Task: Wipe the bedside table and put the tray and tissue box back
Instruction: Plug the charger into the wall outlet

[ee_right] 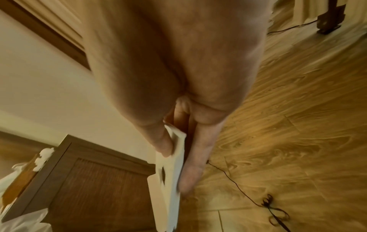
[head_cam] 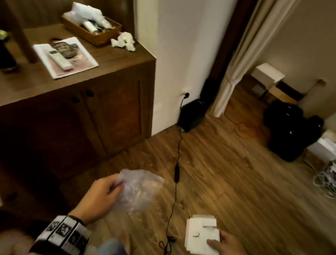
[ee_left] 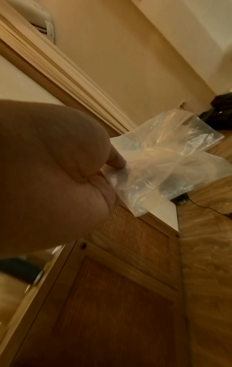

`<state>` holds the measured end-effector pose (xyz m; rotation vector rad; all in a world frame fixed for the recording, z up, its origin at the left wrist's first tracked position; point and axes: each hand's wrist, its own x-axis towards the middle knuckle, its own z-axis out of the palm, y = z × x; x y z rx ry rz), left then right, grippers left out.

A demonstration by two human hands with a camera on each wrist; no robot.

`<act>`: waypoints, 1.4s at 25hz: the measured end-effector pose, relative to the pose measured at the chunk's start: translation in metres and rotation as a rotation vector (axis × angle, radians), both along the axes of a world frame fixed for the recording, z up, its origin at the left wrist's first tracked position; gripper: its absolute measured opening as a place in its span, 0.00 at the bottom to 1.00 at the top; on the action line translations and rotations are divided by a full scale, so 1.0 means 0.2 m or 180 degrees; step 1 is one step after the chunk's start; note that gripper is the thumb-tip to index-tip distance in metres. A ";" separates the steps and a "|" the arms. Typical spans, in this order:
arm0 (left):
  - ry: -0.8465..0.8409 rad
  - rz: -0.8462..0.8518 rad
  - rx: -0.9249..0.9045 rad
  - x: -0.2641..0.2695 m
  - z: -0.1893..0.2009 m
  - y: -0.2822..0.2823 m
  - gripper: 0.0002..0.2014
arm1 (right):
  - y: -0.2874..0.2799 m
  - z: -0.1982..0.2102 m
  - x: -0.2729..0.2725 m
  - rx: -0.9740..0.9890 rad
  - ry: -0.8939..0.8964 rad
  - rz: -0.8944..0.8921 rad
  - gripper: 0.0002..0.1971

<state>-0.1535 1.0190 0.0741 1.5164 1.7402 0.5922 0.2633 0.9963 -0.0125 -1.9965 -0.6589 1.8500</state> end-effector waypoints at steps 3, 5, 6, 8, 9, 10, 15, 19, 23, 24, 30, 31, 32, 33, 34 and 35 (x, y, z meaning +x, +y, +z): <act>0.0020 -0.0275 0.0137 0.04 -0.03 0.58 0.06 | 0.36 0.00 0.00 0.0113 -0.0173 -0.0074 0.14; 0.0093 -0.0410 0.0138 0.08 -0.04 0.94 0.06 | 0.62 0.04 -0.03 0.0260 -0.0245 -0.0255 0.08; 0.0092 -0.0463 0.0135 0.08 -0.05 1.13 0.07 | 0.78 0.05 -0.05 0.0303 -0.0230 -0.0374 0.05; 0.0120 -0.0531 0.0171 0.09 -0.05 1.55 0.09 | 1.12 0.09 -0.10 0.0364 -0.0262 -0.0484 0.04; 0.0110 -0.0565 0.0169 0.09 -0.03 1.76 0.10 | 1.29 0.13 -0.13 0.0418 -0.0285 -0.0507 0.05; 0.0112 -0.0600 0.0196 0.11 -0.01 1.94 0.12 | 1.45 0.14 -0.15 0.0460 -0.0301 -0.0514 0.06; 0.0045 -0.0701 0.0295 0.24 0.13 2.73 0.12 | 2.32 0.13 -0.16 0.0550 -0.0219 -0.0948 0.09; 0.0166 -0.0594 0.0305 0.33 0.08 3.13 0.13 | 3.16 -0.17 -0.06 0.0437 -0.0112 -0.1183 0.16; 0.0452 -0.0284 0.0016 0.41 -0.19 3.38 0.12 | 3.93 -0.71 0.01 0.0043 -0.0306 -0.0836 0.19; 0.0480 -0.0149 -0.0092 0.46 -0.29 3.46 0.13 | 4.10 -0.89 0.02 -0.0014 -0.0349 -0.0727 0.17; 0.0356 0.0348 -0.0548 0.87 -0.92 3.91 0.10 | 4.75 -1.93 0.05 -0.0069 -0.1092 0.0410 0.20; 0.0278 0.0467 -0.0692 0.93 -1.01 3.98 0.08 | 4.81 -2.00 0.03 -0.0068 -0.1118 0.0484 0.20; 0.0204 0.0588 -0.0744 0.97 -1.12 4.03 0.07 | 4.87 -2.02 0.01 -0.0039 -0.1049 0.0488 0.19; 0.0103 0.0704 -0.0751 1.02 -1.21 4.09 0.07 | 4.91 -2.07 0.01 -0.0031 -0.0983 0.0573 0.17; -0.0004 0.0809 -0.0760 1.06 -1.31 4.14 0.08 | 4.93 -2.09 0.02 -0.0021 -0.0856 0.0660 0.15; -0.0040 0.0865 -0.0736 1.10 -1.40 4.18 0.09 | 4.92 -2.09 0.05 -0.0035 -0.0661 0.0691 0.14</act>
